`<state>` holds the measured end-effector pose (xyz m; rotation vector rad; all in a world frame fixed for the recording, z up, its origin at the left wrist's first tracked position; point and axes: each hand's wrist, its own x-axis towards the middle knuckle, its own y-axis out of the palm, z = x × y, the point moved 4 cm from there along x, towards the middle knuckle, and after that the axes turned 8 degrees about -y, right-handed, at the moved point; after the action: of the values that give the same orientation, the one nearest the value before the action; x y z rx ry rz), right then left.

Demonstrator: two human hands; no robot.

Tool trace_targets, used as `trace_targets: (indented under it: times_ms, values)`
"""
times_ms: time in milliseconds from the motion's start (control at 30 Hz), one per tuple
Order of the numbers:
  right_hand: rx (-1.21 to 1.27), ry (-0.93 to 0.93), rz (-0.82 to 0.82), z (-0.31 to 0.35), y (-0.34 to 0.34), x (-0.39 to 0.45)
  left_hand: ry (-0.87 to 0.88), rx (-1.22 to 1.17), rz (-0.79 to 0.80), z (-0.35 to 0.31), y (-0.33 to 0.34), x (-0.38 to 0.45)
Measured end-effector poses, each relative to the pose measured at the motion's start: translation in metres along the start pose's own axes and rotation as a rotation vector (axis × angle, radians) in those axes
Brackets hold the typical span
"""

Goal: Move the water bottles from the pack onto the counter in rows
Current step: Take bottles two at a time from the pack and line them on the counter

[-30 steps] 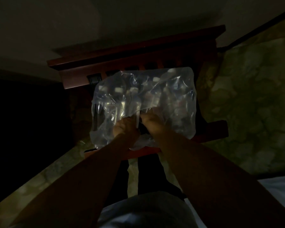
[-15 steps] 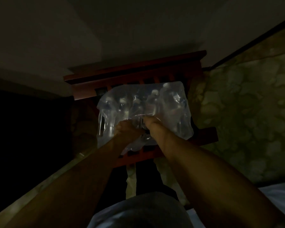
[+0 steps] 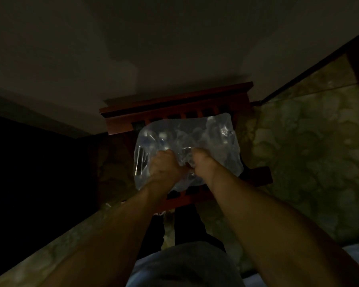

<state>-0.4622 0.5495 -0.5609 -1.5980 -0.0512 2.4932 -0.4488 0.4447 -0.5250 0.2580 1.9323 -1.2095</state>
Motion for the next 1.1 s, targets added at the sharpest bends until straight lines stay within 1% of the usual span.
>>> trace_targets:
  times_ms: [67, 167, 233, 333, 467, 500, 600, 700, 767, 933, 1100]
  values:
    - [-0.067, -0.031, 0.023, -0.002, 0.006, -0.004, 0.035, 0.097, -0.007, 0.0, -0.008, -0.007]
    - [-0.364, -0.184, -0.001, 0.01, 0.011, -0.02, 0.068, 0.224, -0.02, 0.001, -0.018, -0.015]
    - [-0.534, -0.254, -0.008, 0.018, 0.011, -0.033, 0.081, 0.271, -0.022, 0.0, -0.026, -0.022]
    - [-0.658, -0.314, -0.021, 0.028, 0.007, -0.044, 0.051, 0.282, -0.019, 0.001, -0.039, -0.032]
    - [-0.775, -0.313, -0.031, 0.047, -0.001, -0.07, 0.01, 0.224, -0.012, 0.001, -0.063, -0.047]
    - [-0.772, -0.317, -0.037, 0.053, -0.003, -0.078, 0.017, 0.215, -0.003, -0.001, -0.069, -0.052]
    - [-0.729, -0.412, -0.066, 0.068, -0.008, -0.1, 0.058, 0.221, 0.01, -0.007, -0.088, -0.067]
    - [-0.766, -0.385, -0.091, 0.08, -0.013, -0.126, 0.095, 0.154, -0.003, -0.012, -0.107, -0.076]
    - [-0.728, -0.377, -0.114, 0.09, -0.02, -0.141, 0.095, 0.087, 0.014, -0.012, -0.12, -0.081]
    - [-0.409, -0.414, -0.115, 0.111, -0.036, -0.182, 0.127, -0.133, 0.007, -0.006, -0.162, -0.101]
    - [-0.118, -0.446, -0.027, 0.132, -0.048, -0.23, 0.144, -0.537, 0.029, 0.004, -0.197, -0.12]
